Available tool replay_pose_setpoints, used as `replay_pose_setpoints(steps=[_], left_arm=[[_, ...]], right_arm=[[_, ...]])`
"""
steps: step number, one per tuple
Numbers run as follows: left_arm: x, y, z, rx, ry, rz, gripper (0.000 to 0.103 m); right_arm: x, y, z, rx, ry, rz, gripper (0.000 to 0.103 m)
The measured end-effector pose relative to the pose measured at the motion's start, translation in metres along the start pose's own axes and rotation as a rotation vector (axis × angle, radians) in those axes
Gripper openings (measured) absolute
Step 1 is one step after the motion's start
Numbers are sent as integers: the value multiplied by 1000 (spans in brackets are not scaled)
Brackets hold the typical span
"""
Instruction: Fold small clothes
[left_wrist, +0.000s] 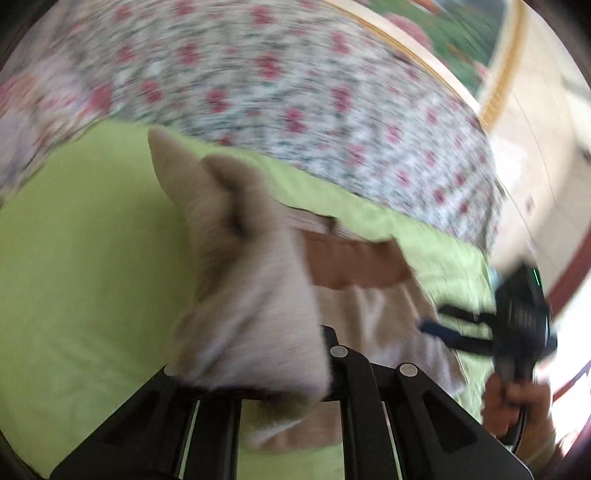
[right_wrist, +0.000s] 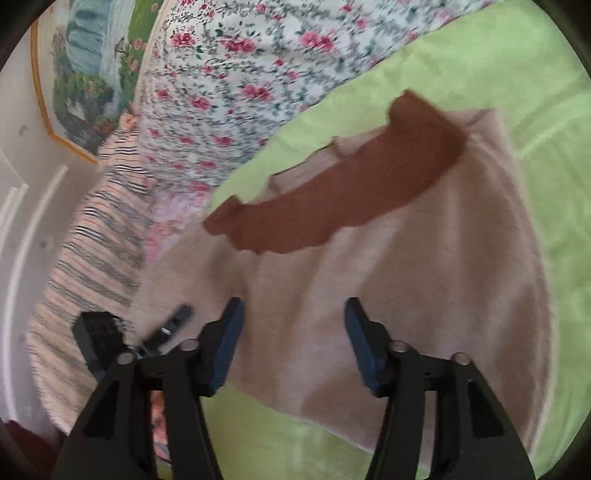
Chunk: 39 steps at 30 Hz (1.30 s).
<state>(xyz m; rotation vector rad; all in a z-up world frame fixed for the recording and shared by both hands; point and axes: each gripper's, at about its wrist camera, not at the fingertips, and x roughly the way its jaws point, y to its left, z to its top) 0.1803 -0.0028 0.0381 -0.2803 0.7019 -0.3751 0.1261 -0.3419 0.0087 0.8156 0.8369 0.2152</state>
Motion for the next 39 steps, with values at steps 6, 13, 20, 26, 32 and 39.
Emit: replay_pose_setpoints(steps=[6, 13, 20, 26, 32, 39], left_arm=[[44, -56, -19, 164, 93, -3, 9], [72, -75, -42, 267, 154, 29, 9], [52, -105, -22, 311, 111, -25, 9], [82, -160, -30, 338, 146, -129, 10], [130, -184, -63, 372, 257, -116, 10], [136, -185, -66, 378, 284, -127, 22]], right_arm=[[55, -4, 35, 62, 121, 156, 86], [109, -1, 61, 17, 151, 0, 39], [61, 35, 81, -179, 50, -74, 16], [5, 4, 78, -214, 5, -213, 16], [-2, -53, 62, -172, 38, -306, 16], [-8, -62, 58, -165, 18, -349, 36]])
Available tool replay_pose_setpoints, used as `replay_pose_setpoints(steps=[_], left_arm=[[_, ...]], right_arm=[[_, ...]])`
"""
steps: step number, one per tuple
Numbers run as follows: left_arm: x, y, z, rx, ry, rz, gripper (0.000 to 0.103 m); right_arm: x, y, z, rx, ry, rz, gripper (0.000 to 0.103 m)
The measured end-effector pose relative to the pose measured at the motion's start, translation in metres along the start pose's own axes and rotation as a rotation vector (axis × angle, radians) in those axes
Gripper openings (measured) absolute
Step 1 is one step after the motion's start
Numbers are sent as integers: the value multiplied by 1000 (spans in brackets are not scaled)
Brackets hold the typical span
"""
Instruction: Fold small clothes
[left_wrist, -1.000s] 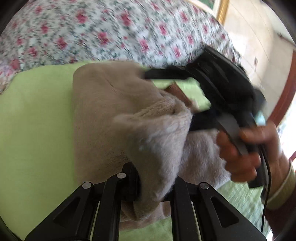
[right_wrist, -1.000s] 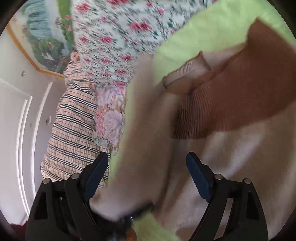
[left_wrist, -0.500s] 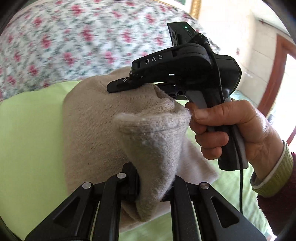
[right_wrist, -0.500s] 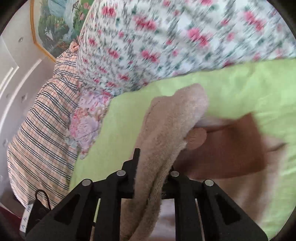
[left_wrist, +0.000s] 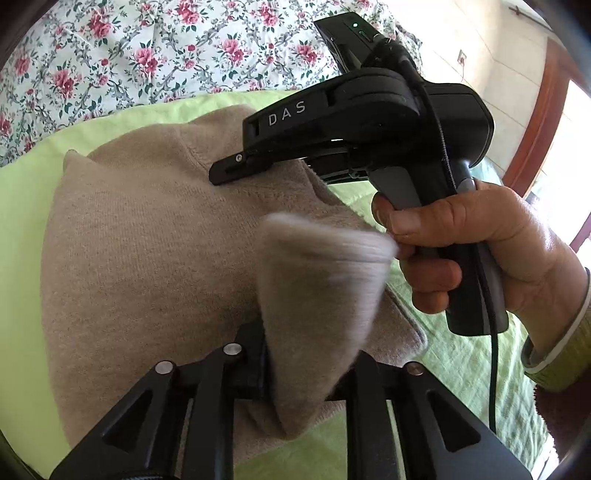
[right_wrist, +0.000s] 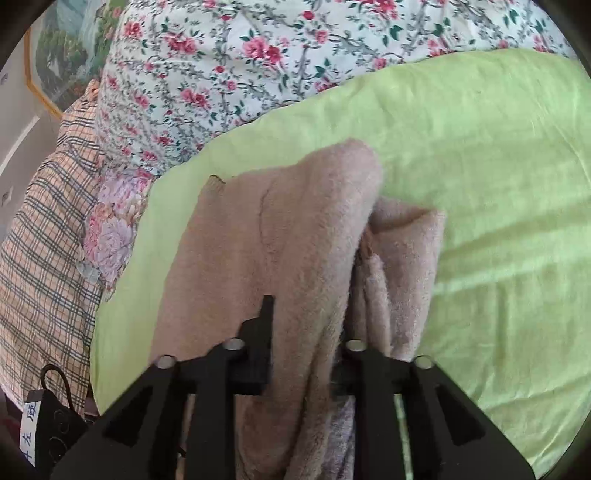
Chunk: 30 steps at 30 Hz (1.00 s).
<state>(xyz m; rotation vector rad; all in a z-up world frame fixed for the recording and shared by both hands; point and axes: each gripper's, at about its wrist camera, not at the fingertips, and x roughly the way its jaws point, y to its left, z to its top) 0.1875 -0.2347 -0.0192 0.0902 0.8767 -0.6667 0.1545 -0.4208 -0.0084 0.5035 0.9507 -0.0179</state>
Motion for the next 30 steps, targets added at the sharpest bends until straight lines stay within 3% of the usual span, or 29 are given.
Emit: replay_pose_setpoints(steps=[5, 7, 9, 12, 16, 23, 27, 28, 29, 30], left_arm=[[-26, 7, -9, -12, 37, -73, 43], [-47, 16, -16, -18, 26, -80, 53], [-69, 34, -21, -48, 0, -73, 70], [-92, 68, -24, -121, -19, -56, 81], [-85, 122, -18, -252, 13, -43, 81], [-37, 175, -7, -440, 105, -169, 82], [1, 189, -2, -502, 144, -293, 81], [3, 189, 0, -490, 131, -302, 76], [4, 187, 0, -471, 120, -295, 65], [4, 184, 2, -451, 115, -284, 56]], right_arm=[[-24, 6, -23, -21, -38, -75, 50], [-38, 5, -36, -20, -57, -109, 62], [-46, 3, -45, -7, -67, -136, 72], [-56, -10, -55, 72, -79, -59, 73], [-51, -18, -56, 144, -72, 3, 73], [-22, -24, -48, 208, -27, 62, 73], [-8, -27, -46, 244, -13, 90, 72], [-6, -25, -45, 244, -2, 97, 59], [-2, -22, -47, 266, 16, 124, 47], [-2, -19, -48, 272, 11, 110, 42]])
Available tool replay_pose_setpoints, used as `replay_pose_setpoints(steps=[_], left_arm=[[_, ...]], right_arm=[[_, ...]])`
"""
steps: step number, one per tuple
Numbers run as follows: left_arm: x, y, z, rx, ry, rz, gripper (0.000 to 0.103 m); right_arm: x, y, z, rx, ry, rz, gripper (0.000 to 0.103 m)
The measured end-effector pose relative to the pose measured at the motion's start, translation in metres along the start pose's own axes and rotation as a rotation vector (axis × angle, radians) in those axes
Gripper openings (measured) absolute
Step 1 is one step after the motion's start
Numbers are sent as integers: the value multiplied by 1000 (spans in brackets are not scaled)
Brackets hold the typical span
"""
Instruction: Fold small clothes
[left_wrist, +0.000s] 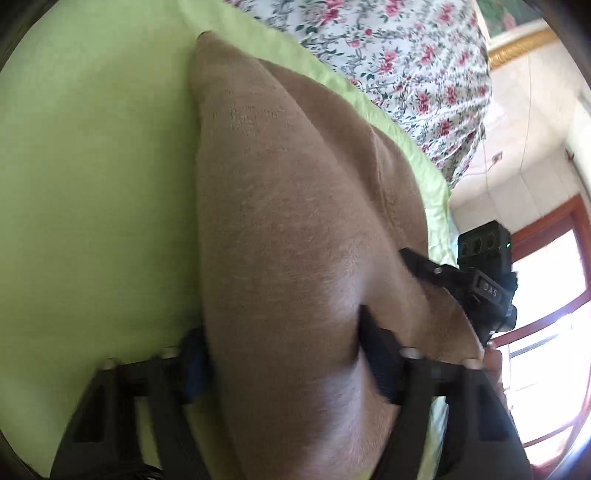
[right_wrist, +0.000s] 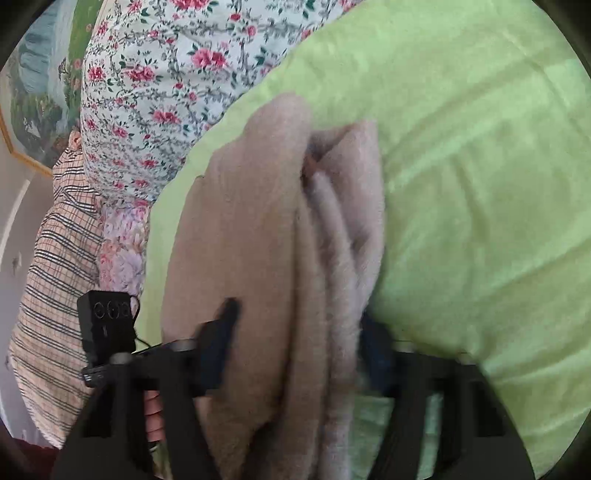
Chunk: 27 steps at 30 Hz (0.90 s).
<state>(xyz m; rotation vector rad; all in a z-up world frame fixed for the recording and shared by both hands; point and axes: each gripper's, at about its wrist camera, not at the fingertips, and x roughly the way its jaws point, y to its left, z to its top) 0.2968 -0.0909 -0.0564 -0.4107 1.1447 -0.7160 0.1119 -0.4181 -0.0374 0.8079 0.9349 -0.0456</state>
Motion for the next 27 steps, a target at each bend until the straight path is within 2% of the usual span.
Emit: replay_pose_setpoints(steps=[3, 8, 13, 17, 19, 21, 23, 24, 27], left_arm=[[-15, -9, -5, 48, -27, 9, 45], [-87, -15, -32, 119, -97, 35, 45], [-163, 9, -70, 118, -137, 88, 45], [-201, 34, -103, 105, -144, 132, 45], [-203, 58, -124, 59, -109, 149, 46], [-195, 75, -139, 36, -72, 185, 52], [-197, 86, -150, 11, -81, 162, 59], [-201, 89, -150, -9, -90, 140, 62], [-213, 91, -143, -16, -145, 154, 72]], right_arm=[[-6, 17, -6, -38, -28, -12, 34], [-5, 65, -36, -91, -31, 74, 33], [23, 111, -76, -136, -1, 193, 33], [55, 130, -106, -138, 53, 241, 33], [73, 129, -121, -140, 99, 199, 33], [80, 126, -132, -145, 97, 158, 36], [76, 120, -132, -113, 94, 172, 41], [73, 119, -131, -111, 96, 151, 45], [54, 130, -124, -176, 61, 41, 57]])
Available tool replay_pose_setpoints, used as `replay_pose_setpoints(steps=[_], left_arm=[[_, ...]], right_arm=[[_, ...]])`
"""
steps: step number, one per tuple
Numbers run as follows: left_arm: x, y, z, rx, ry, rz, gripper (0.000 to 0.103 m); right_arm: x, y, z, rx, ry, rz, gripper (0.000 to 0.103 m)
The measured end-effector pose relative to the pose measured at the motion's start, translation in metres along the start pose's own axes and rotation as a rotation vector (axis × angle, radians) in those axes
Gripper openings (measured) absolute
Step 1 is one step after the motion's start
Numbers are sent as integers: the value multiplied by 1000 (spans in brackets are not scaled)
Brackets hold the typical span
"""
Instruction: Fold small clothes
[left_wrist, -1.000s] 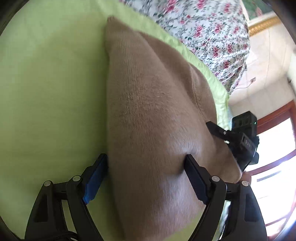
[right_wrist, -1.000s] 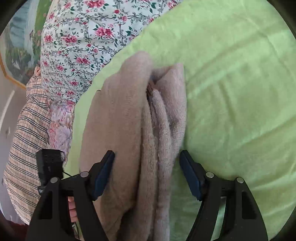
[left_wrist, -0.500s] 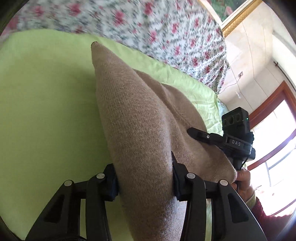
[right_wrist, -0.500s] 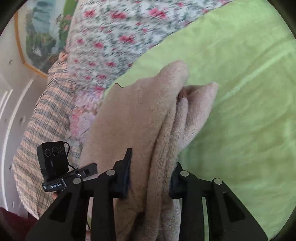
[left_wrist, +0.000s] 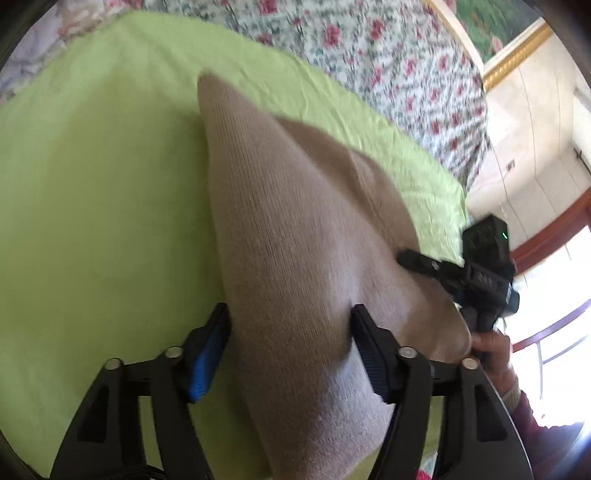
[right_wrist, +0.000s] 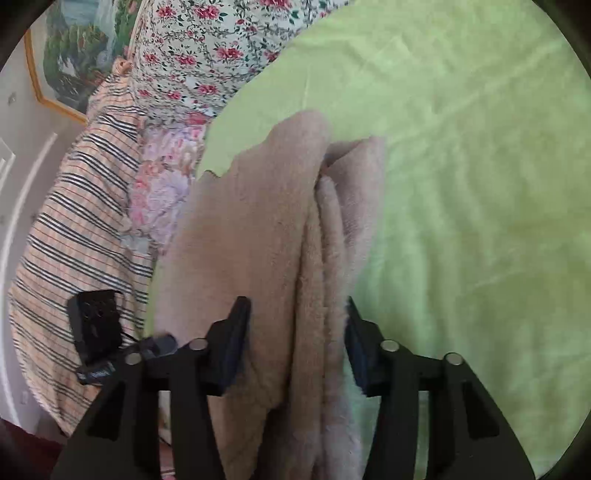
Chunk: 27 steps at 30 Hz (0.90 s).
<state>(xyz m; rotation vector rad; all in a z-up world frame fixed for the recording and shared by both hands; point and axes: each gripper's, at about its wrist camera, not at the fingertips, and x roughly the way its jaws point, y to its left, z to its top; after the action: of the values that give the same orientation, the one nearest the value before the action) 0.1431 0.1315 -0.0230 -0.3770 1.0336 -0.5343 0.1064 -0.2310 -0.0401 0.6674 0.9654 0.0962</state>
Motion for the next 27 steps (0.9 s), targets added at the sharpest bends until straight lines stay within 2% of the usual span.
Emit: replay_pose_setpoints(steps=[3, 6, 8, 9, 10, 11, 12, 13, 15, 19, 21, 25, 27], left_arm=[[-4, 12, 18, -38, -29, 4, 74], [-2, 23, 41, -73, -57, 35, 74], [9, 23, 59, -99, -75, 70, 74], [13, 27, 67, -113, -79, 79, 74], [17, 29, 72, -121, -81, 90, 74], [23, 26, 80, -125, -81, 110, 68], [26, 24, 84, -117, -83, 127, 55], [28, 21, 87, -104, -83, 128, 48], [32, 9, 89, -57, -84, 170, 41], [48, -9, 82, 48, -63, 279, 39], [50, -17, 80, 86, -62, 331, 41], [24, -29, 69, 120, -73, 340, 42], [3, -36, 50, 151, -89, 345, 45]], right_arm=[[-15, 8, 21, -42, -75, -59, 58], [-8, 9, 52, -59, -97, -39, 58], [11, 10, 72, -56, -79, -13, 57], [22, 10, 79, -57, -48, 4, 46], [32, 11, 84, -59, -19, -21, 15], [30, 11, 85, -64, -27, -28, 9], [22, 14, 85, -70, -60, -5, 9], [9, 16, 84, -76, -109, 33, 8], [-9, 15, 78, -85, -158, 10, 8], [9, -11, 61, -44, -85, -92, 8], [16, -18, 59, -13, -77, -83, 13], [-7, -8, 53, 4, -122, -80, 15], [-22, 3, 42, -18, -144, -72, 19]])
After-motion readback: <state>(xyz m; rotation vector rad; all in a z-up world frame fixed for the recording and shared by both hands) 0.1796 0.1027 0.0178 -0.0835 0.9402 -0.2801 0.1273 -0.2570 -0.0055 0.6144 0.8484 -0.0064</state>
